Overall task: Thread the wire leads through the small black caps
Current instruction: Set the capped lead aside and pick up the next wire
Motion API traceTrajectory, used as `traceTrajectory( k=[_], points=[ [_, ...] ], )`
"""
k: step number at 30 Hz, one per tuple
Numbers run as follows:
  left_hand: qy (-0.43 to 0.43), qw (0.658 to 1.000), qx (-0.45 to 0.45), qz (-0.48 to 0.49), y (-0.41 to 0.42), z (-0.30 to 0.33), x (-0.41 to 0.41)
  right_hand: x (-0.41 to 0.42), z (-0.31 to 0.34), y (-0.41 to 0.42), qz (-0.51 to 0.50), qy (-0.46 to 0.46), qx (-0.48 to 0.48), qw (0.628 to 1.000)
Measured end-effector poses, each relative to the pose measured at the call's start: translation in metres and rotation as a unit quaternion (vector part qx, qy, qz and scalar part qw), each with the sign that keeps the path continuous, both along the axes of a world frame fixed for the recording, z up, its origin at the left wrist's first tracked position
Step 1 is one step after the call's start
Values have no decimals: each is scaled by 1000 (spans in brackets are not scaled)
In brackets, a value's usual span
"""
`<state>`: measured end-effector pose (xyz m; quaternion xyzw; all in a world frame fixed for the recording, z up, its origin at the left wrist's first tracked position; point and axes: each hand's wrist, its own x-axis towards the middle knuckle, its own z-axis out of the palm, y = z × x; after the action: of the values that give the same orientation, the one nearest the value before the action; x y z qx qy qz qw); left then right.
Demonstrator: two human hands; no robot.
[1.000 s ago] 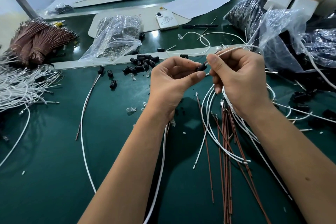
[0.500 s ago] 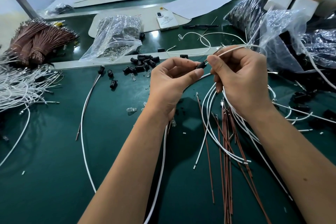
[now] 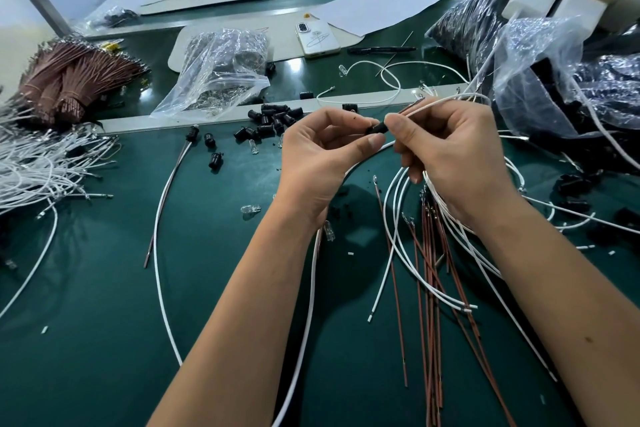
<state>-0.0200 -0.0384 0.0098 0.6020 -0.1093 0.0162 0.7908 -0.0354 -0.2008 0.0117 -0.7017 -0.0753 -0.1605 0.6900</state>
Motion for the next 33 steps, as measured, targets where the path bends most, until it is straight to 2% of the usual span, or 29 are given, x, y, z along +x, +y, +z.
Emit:
traceTrajectory(
  k=[5,13,16,19,27,30,31,33],
  points=[
    [8,1000,5,2,-1,1,0,0,5,-4,-4,11,92,996],
    [5,996,84,-22,1,0,1,1,-2,-4,19,5,-36,999],
    [60,998,5,-21,1,3,2,0,-1,-3,39,18,-50,998],
    [117,990,-79,-27,0,3,3,-2,-3,0,64,37,-136,988],
    [160,979,-123,-35,2,8,2,-6,0,2,70,36,-170,982],
    [175,973,-150,-16,7,10,5,-8,5,-2,166,91,-188,964],
    [181,971,-159,-11,10,10,6,-9,7,-4,226,126,-196,946],
    [186,967,-172,-9,15,11,8,-13,11,-9,358,199,-231,883]
  ],
)
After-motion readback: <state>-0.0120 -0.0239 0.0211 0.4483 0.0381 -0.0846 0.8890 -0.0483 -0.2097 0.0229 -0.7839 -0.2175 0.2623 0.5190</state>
